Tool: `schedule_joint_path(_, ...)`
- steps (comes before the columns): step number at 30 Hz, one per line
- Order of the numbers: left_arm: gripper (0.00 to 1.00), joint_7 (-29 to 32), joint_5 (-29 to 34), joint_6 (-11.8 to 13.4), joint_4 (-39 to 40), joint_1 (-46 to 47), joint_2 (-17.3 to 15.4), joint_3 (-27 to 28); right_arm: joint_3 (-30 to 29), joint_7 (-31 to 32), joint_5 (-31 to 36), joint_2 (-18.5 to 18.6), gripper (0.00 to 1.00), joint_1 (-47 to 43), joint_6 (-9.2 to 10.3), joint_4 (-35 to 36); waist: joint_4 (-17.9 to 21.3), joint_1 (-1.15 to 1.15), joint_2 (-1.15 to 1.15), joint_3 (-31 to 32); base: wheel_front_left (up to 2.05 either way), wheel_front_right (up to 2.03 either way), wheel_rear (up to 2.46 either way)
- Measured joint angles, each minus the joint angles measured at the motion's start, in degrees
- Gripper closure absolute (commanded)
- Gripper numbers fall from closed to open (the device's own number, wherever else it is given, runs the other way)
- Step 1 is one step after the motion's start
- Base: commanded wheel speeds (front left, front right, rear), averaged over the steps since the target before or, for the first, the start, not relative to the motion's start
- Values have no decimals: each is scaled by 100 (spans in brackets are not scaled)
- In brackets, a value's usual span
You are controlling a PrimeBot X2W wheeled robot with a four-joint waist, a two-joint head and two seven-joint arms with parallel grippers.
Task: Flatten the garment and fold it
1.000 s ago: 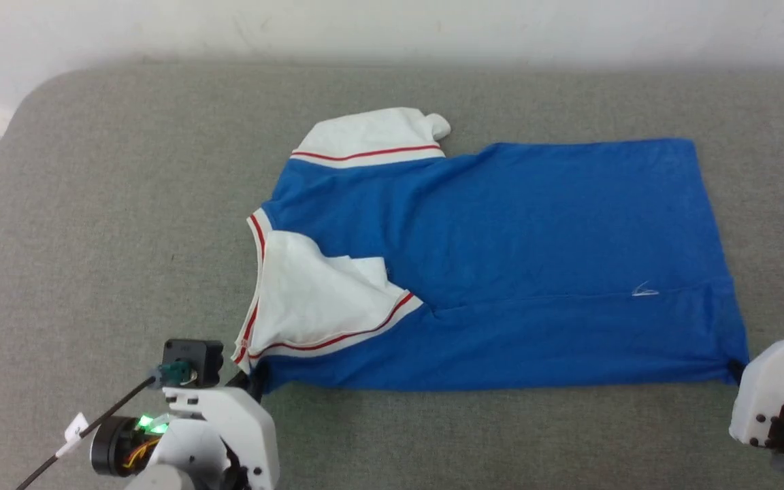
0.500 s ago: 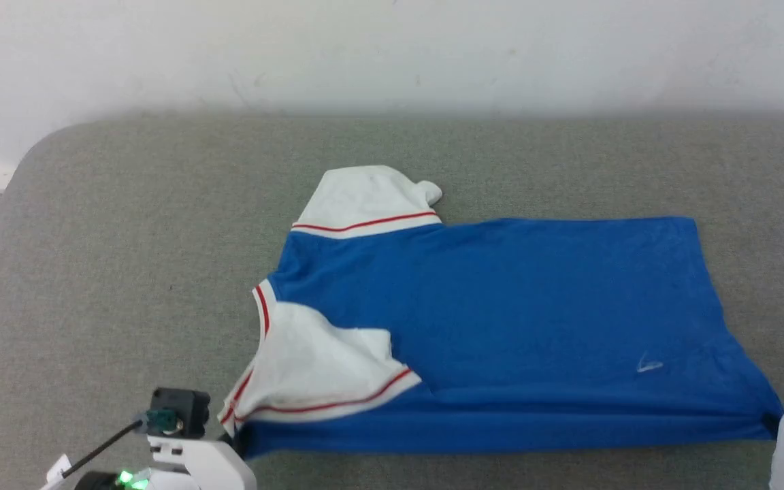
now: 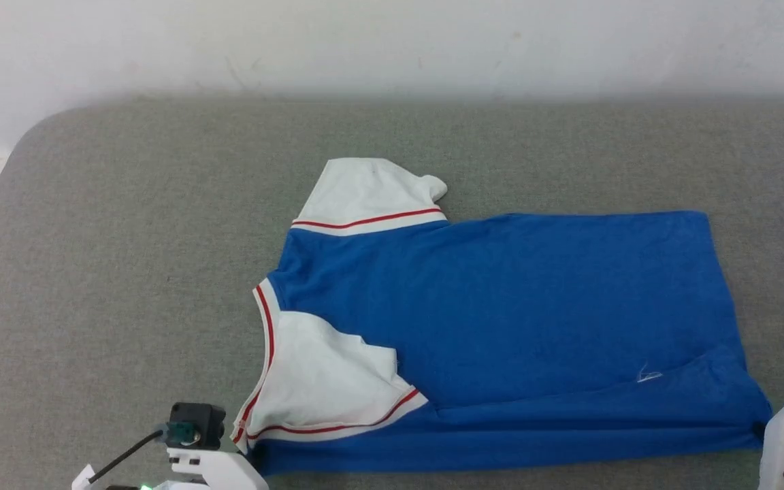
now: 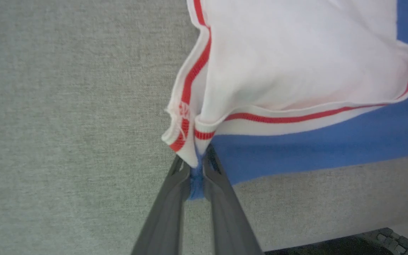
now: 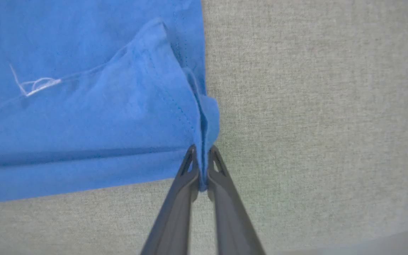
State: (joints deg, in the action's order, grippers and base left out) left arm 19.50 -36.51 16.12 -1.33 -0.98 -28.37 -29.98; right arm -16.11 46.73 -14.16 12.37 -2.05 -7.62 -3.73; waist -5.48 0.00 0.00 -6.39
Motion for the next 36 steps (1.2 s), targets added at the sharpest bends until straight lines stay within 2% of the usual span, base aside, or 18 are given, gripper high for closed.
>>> schedule_joint_path(1,25,-23,0,-18,-91,42,27,-10,14,-47,0,13,0,26,1,-75,-10,0,0,-10,0,0,0)
schedule_joint_path(2,0,-30,0,-46,-177,76,44,-26,40,-99,0,31,0,51,1,-121,-17,0,0,-19,0,0,0)
schedule_joint_path(7,0,-374,4,-89,-341,141,126,23,99,-467,-35,105,0,188,2,-129,-35,0,0,30,0,0,0)
schedule_joint_path(11,0,-888,11,-88,-241,164,185,219,169,-1022,-147,157,0,282,7,116,-35,0,0,137,0,0,0)
schedule_joint_path(15,0,-1615,31,-86,-92,272,327,469,319,-1871,-322,193,0,384,8,417,-23,0,0,238,0,0,0)
schedule_joint_path(21,0,-2881,113,-196,-5,440,614,762,530,-3501,-420,220,0,430,9,745,39,0,0,278,0,0,0)
schedule_joint_path(24,0,-3196,213,-274,-2,536,666,826,736,-4136,-505,162,0,399,8,802,93,0,0,260,0,0,0)
schedule_joint_path(30,0,-3192,563,-524,-118,1033,486,686,920,-4992,-441,-55,0,315,9,936,212,0,0,95,0,0,0)
schedule_joint_path(36,0,-2285,891,-993,-465,2048,25,333,1007,-5247,-303,-193,0,331,9,959,398,0,0,-207,0,0,0)
